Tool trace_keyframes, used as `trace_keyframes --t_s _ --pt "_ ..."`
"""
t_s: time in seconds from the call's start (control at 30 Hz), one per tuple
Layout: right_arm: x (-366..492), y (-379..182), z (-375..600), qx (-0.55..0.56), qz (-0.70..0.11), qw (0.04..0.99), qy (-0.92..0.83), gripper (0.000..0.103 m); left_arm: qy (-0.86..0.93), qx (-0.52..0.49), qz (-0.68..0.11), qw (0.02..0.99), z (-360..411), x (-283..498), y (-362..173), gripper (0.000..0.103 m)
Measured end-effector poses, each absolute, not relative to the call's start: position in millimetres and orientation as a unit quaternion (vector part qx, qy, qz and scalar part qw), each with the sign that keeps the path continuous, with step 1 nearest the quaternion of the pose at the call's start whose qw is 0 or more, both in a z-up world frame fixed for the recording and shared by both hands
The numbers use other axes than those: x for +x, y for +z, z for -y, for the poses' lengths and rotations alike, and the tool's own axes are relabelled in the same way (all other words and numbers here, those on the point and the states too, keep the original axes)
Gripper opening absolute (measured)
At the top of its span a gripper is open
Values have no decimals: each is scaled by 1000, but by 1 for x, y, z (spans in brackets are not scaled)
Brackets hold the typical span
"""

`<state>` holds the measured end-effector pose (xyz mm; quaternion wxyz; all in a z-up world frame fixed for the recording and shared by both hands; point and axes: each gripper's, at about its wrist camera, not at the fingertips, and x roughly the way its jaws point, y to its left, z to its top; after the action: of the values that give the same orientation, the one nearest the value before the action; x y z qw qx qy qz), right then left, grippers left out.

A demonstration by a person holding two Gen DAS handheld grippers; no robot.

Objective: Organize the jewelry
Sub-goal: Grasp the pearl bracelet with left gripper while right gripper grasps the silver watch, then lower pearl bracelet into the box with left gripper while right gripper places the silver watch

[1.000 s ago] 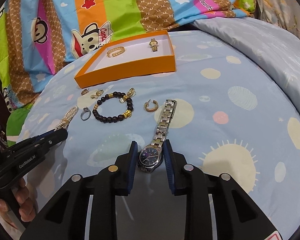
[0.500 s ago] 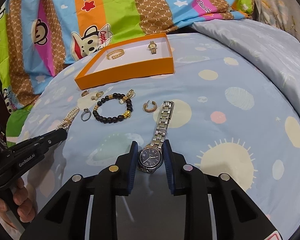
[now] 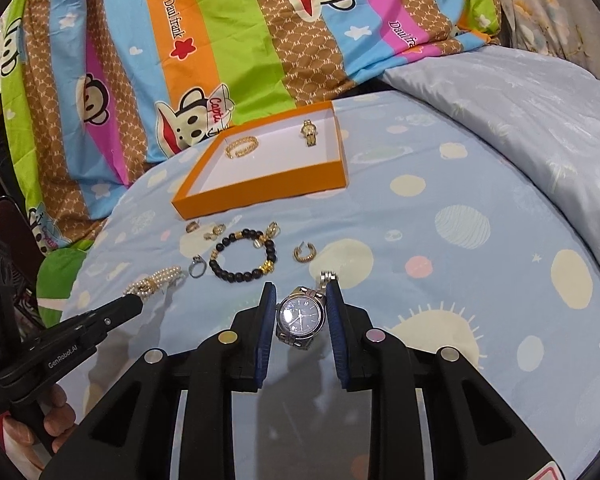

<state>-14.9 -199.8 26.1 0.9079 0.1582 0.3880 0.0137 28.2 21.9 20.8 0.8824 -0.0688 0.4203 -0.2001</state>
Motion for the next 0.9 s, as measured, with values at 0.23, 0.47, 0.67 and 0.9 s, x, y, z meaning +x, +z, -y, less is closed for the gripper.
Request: trace_keyframes --t_s 0.23,0.47,0.67,0.9 --pt "-10 46 205 157 -369 916 14 24 -206 -66 -402 890 -23 30 44 3" --pt "22 78 212 146 -333 931 29 24 -212 -53 -369 903 -20 60 76 3" --pt "79 106 216 142 -293 944 47 24 -199 -37 -343 917 -4 114 93 3" --pt "145 100 212 134 -281 948 66 24 -182 -31 -336 924 20 177 83 3"
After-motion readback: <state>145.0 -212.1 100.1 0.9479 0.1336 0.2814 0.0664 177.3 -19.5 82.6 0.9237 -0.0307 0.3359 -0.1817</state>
